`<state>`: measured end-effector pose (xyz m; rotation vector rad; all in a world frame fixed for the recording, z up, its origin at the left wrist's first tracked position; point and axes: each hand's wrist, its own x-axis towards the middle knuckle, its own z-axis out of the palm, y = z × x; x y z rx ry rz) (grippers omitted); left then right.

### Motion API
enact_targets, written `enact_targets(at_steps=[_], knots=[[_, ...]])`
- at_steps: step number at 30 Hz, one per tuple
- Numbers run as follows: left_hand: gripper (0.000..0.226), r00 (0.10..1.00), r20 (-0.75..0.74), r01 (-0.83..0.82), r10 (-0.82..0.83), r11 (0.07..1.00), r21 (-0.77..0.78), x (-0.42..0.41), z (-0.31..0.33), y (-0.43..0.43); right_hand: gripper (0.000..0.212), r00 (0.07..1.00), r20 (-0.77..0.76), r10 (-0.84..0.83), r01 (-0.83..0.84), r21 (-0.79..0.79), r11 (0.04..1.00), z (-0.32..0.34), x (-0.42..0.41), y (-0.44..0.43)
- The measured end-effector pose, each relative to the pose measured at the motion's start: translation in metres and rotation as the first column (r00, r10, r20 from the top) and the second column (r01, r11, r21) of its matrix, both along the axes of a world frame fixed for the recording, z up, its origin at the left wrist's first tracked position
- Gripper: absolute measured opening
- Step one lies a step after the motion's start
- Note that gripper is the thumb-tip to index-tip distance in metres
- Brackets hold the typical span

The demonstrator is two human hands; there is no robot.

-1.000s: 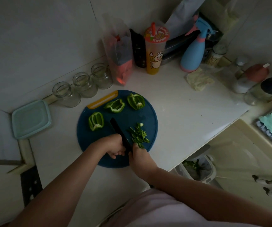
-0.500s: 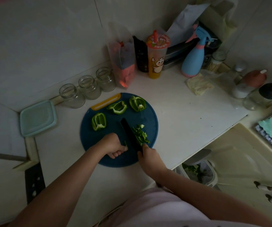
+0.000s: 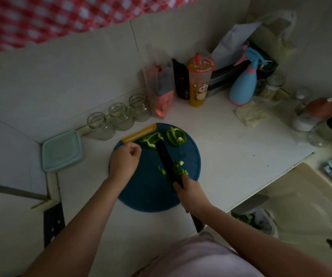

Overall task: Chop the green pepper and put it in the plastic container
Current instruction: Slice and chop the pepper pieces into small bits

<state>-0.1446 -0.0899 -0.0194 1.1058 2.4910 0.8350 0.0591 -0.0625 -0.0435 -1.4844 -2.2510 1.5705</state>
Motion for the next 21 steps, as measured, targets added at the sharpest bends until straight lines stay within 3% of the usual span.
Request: enact_targets(at_steps=[3, 6, 9, 11, 15, 21], knots=[[0.028, 0.992, -0.031, -0.121, 0.121, 0.993, -0.015, -0.026, -0.005, -0.005, 0.013, 0.993, 0.042, 0.111, -0.113, 0.047, 0.993, -0.002, -0.001, -0.004], [0.055, 0.982, 0.103, -0.144, 0.155, 0.983, -0.114, -0.041, -0.013, -0.009, 0.013, 0.985, 0.07, 0.161, -0.165, 0.063, 0.984, -0.005, -0.002, -0.008], [0.097, 0.957, 0.281, -0.013, 0.078, 0.974, -0.225, -0.054, -0.027, -0.013, 0.014, 0.986, 0.096, 0.138, -0.142, 0.037, 0.989, -0.009, 0.0, -0.006], [0.115, 0.948, 0.318, 0.071, 0.024, 0.956, -0.285, -0.056, -0.033, -0.014, 0.015, 0.989, 0.108, 0.106, -0.11, 0.031, 0.993, -0.011, 0.0, -0.003], [0.112, 0.956, 0.293, 0.058, 0.023, 0.962, -0.267, -0.056, -0.044, -0.013, 0.015, 0.986, 0.139, 0.088, -0.095, 0.047, 0.994, -0.01, -0.002, 0.0], [0.083, 0.974, 0.216, 0.114, -0.072, 0.975, -0.189, -0.048, -0.049, -0.011, 0.019, 0.982, 0.163, 0.095, -0.106, 0.063, 0.992, -0.012, -0.006, 0.002]])
